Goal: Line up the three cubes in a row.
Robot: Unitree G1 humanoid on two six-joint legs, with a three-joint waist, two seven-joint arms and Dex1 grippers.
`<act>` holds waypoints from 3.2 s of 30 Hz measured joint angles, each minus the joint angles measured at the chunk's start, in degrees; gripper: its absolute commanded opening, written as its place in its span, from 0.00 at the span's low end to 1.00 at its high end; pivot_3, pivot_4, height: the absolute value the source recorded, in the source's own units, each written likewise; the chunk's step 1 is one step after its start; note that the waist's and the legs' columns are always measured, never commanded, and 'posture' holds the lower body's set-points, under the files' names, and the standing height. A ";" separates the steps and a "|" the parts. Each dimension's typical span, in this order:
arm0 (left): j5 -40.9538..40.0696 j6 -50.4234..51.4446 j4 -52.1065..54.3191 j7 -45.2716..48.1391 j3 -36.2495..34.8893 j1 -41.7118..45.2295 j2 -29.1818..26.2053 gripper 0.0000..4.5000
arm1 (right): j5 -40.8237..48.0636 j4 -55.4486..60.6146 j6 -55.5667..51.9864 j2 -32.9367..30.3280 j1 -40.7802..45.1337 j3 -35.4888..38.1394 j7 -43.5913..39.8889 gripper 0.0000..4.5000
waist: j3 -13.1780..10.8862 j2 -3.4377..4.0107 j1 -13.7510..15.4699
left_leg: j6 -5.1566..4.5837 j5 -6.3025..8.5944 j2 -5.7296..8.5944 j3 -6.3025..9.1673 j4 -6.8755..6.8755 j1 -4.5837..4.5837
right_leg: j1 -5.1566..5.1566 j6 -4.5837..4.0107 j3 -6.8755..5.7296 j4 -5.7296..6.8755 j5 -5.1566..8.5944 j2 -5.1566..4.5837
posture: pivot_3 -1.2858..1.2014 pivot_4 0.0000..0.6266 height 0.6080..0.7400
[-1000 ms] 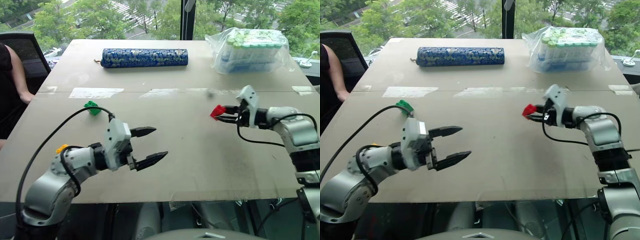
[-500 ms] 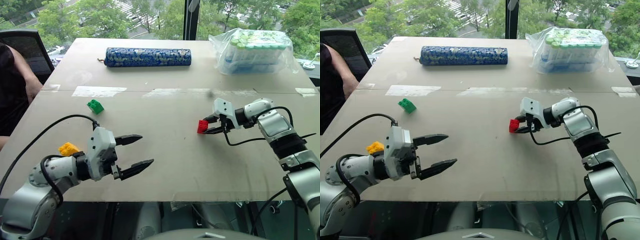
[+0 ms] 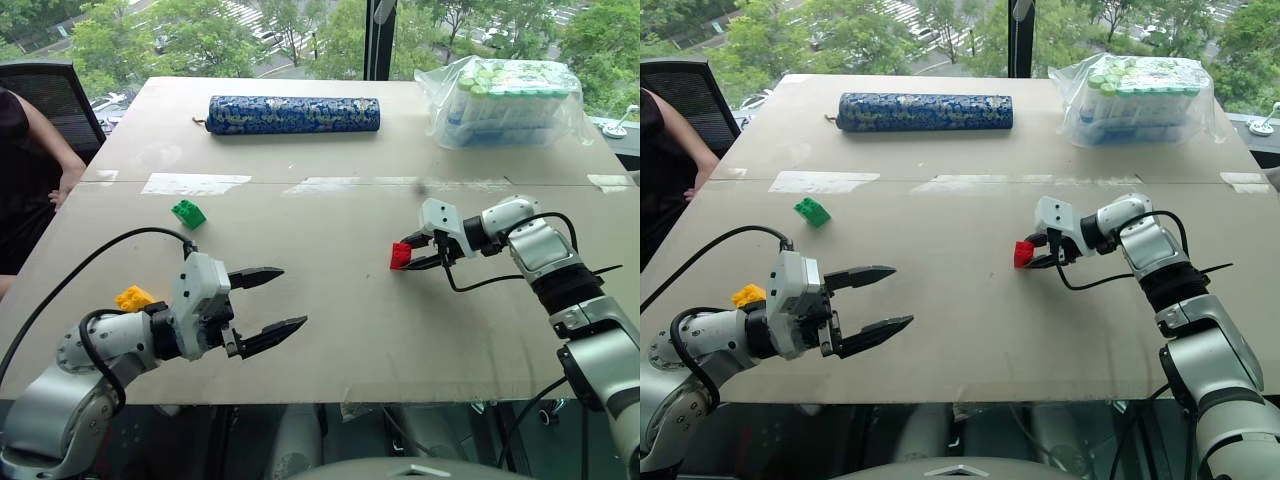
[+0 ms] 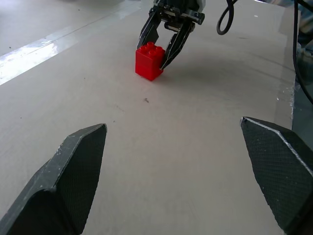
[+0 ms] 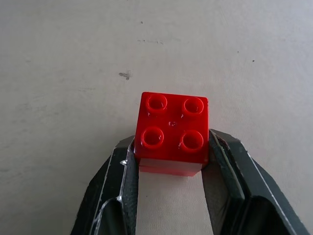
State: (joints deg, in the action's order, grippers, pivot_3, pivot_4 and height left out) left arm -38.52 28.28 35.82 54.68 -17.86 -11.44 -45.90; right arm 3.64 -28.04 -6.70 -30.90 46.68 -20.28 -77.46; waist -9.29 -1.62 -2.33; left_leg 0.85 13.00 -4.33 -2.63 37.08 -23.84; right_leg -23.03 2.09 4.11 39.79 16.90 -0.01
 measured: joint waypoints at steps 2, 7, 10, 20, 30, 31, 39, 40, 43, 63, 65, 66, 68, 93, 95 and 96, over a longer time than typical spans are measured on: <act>0.00 0.00 0.00 -0.03 -0.01 -0.04 0.00 1.00 | -0.04 -0.01 0.53 0.13 0.00 0.00 -0.59 0.29 | 0.00 0.00 0.00 | 0.00 0.00 0.00 0.00 0.00 0.00 | 0.00 0.00 0.00 0.00 0.00 0.00 | 0.52 0.24 1.00; -0.01 0.04 0.02 -0.41 -0.67 -0.92 0.00 1.00 | -0.29 -0.76 1.70 0.58 0.01 0.00 -1.15 0.53 | 0.00 0.00 0.00 | 0.00 0.00 0.00 0.00 0.00 0.00 | 0.00 0.00 0.00 0.00 0.00 0.00 | 0.52 0.24 1.00; -0.02 0.06 0.26 -0.79 -1.37 -1.70 0.00 1.00 | -0.48 -1.59 2.28 0.80 0.01 0.00 -1.83 0.81 | 0.00 0.00 0.01 | 0.00 0.00 0.00 0.00 0.00 0.00 | 0.00 0.00 0.00 0.00 0.00 0.00 | 0.52 0.24 1.00; 0.02 0.11 1.24 -3.99 -2.23 -3.38 1.39 1.00 | -0.21 0.27 3.44 0.27 -1.35 1.22 -1.83 0.99 | 0.00 0.00 0.04 | 0.00 0.00 0.00 0.00 0.00 0.00 | 0.00 0.00 0.00 0.00 0.00 -0.02 | 0.52 0.24 1.00; 3.88 9.23 -6.51 -32.11 -6.40 7.84 11.71 1.00 | 16.46 27.46 -13.37 -2.49 -14.72 15.71 3.41 0.99 | 0.00 -0.12 0.39 | 0.00 0.00 0.02 0.22 0.05 -0.01 | 0.09 0.03 -0.11 0.06 -0.02 -0.01 | 0.52 0.24 1.00; 4.33 10.82 -7.79 -34.32 -6.61 9.29 11.79 1.00 | 19.61 31.55 -14.92 -2.36 -16.59 17.69 4.23 0.99 | 0.00 -0.13 0.40 | 0.00 0.00 0.02 0.25 0.04 -0.01 | 0.12 0.03 -0.14 0.06 -0.02 -0.01 | 0.52 0.24 1.00; 8.48 15.66 -25.24 -31.39 -4.83 22.26 -0.16 1.00 | 29.00 51.76 -21.33 -2.11 -24.91 21.55 13.72 0.99 | 0.00 -0.19 0.16 | 0.02 0.00 0.05 0.39 0.06 0.02 | 0.16 0.02 -0.27 0.06 -0.01 0.02 | 0.52 0.24 1.00; 9.35 15.47 -28.59 -29.39 -3.03 24.82 -2.05 1.00 | 29.23 52.45 -21.81 -2.21 -25.15 21.40 14.61 0.99 | 0.00 -0.21 0.32 | 0.02 0.00 0.06 0.41 0.08 0.02 | 0.19 0.02 -0.30 0.04 -0.01 0.02 | 0.52 0.24 1.00; 13.58 13.73 -42.53 -22.39 4.33 35.04 -5.80 1.00 | 30.11 55.15 -22.41 -2.94 -25.81 21.29 16.62 0.99 | -0.01 -0.21 0.74 | 0.02 0.00 0.10 0.44 0.08 0.00 | 0.23 0.02 -0.36 -0.01 0.00 0.00 | 0.52 0.24 1.00; 34.83 -15.39 -96.12 3.38 21.51 64.66 -3.17 0.27 | 35.18 64.31 -24.51 -9.16 -30.69 23.84 24.71 1.00 | -0.08 -0.47 1.60 | 0.01 0.00 0.09 0.57 0.27 -0.92 | -0.48 0.03 -0.53 0.06 -0.01 0.00 | 0.52 0.24 1.00; 33.31 -17.23 -95.11 9.39 20.35 64.56 -3.14 0.27 | 35.60 64.79 -24.50 -9.56 -31.46 24.44 25.41 1.00 | -0.08 -0.47 1.61 | 0.01 -0.01 0.09 0.59 0.28 -0.93 | -0.48 0.03 -0.56 0.06 -0.01 0.00 | 0.52 0.24 1.00; 31.97 -17.56 -93.50 13.21 19.90 64.38 -3.10 0.27 | 35.76 65.04 -24.50 -9.76 -31.89 24.90 25.71 1.00 | -0.08 -0.47 1.64 | 0.02 -0.01 0.09 0.59 0.28 -0.94 | -0.47 0.03 -0.57 0.06 -0.01 0.00 | 0.52 0.24 1.00; 29.79 -17.37 -89.03 19.78 19.45 63.80 -2.81 0.27 | 35.98 65.41 -24.50 -9.98 -32.48 25.41 26.38 1.00 | -0.07 -0.47 1.73 | 0.02 -0.01 0.08 0.62 0.30 -0.94 | -0.46 0.03 -0.60 0.06 -0.01 -0.01 | 0.52 0.24 1.00; 44.08 -33.89 -82.97 33.86 40.47 71.67 18.76 0.27 | 32.77 67.86 -21.54 -16.03 -54.60 37.30 27.13 1.00 | -0.07 -0.45 1.61 | 0.00 -0.01 0.16 1.16 0.50 -0.87 | -0.17 0.05 -0.77 0.05 -0.02 0.17 | 0.52 0.24 1.00; 44.29 -33.58 -82.96 33.92 40.46 72.12 18.66 0.27 | 32.57 67.56 -21.21 -16.07 -54.93 37.31 26.68 1.00 | -0.07 -0.45 1.63 | 0.00 -0.01 0.16 1.19 0.52 -0.86 | -0.12 0.05 -0.81 0.04 -0.02 0.16 | 0.52 0.24 1.00; 44.39 -33.54 -82.96 33.93 40.46 72.12 18.63 0.27 | 32.44 67.43 -21.07 -16.10 -55.03 37.30 26.62 1.00 | -0.07 -0.45 1.62 | 0.00 -0.01 0.16 1.19 0.53 -0.86 | -0.12 0.05 -0.81 0.04 -0.02 0.16 | 0.52 0.24 1.00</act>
State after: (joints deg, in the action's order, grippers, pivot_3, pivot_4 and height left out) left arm 5.87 -5.27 -47.14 88.61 22.60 60.68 -27.27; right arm 36.08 39.39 -27.77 -47.00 -8.34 17.03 -50.84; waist -9.36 -2.07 -0.70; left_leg 0.85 12.99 -4.16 -1.44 37.61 -24.70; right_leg -23.15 2.14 3.30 39.83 16.88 0.15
